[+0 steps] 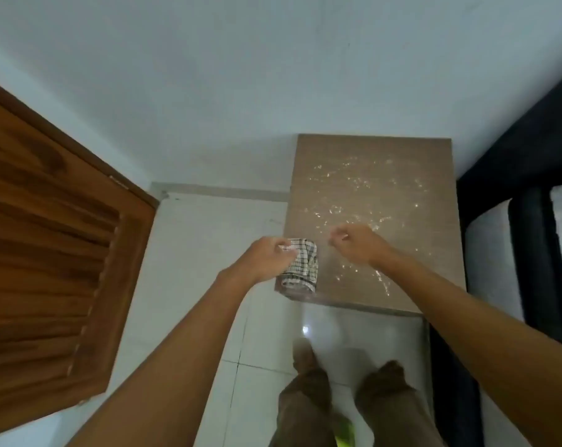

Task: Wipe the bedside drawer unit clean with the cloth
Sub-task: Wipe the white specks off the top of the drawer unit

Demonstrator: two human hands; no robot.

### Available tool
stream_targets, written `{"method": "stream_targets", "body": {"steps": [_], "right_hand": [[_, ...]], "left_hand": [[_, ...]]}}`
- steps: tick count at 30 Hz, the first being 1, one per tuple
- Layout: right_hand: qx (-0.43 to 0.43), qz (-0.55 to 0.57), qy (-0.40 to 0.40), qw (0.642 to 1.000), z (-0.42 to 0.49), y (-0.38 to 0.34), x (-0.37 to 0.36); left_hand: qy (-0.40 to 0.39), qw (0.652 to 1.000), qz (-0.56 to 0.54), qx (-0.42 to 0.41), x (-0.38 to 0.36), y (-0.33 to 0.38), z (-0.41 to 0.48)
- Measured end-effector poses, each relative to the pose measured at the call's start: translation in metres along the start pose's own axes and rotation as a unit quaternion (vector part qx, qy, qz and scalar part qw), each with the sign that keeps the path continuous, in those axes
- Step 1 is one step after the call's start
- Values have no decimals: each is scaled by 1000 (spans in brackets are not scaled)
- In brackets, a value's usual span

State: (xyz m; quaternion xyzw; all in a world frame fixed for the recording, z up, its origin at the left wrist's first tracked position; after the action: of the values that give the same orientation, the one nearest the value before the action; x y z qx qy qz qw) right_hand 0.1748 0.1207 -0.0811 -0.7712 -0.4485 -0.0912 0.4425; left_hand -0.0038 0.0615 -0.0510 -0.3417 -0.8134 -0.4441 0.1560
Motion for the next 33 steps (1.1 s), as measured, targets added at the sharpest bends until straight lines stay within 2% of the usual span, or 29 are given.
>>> {"method": "stream_targets", "body": {"steps": [4,7,10,14,17,20,24,28,31,33], "right_hand": [[-66,22,-43,997,31,30,-55],[-65,39,-28,997,56,48,-87],[-66,59,13,996,76,56,-105],[-59,56,90,993,96,56,-116],[-67,53,90,992,106,53,-124],[-51,84,68,993,107,47,-123],[-17,188,63,980,104,43,-105],[10,267,58,962,98,40,-80],[14,370,46,928,93,38,-65],[9,440,-15,898,90,35,-64]], "left_hand": [[-32,999,-4,22,-42,-47,27],[-28,999,-21,21,-69,-72,51],[13,999,-25,25,-81,-94,76],[125,991,-37,39,-80,-113,94],[198,978,-58,34,-75,-117,98],[214,970,-105,54,-72,-120,104],[187,950,-243,58,-67,-112,109],[107,922,-367,62,-67,-96,116],[40,877,-477,32,-67,-74,122],[2,845,-535,8,-66,-57,123]]}}
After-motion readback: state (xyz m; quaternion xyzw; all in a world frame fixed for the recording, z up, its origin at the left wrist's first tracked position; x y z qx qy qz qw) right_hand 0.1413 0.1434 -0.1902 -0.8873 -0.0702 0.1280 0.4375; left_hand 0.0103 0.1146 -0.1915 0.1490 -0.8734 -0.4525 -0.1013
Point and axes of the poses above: each hand's wrist, its own z-axis towards the middle knuckle, its own x-axis out of the back of the hand, y = z × x, the point moved 8 cm from there along z, towards the middle knuckle, and after that the axes turned 8 degrees about -x, right-handed, at the moved point
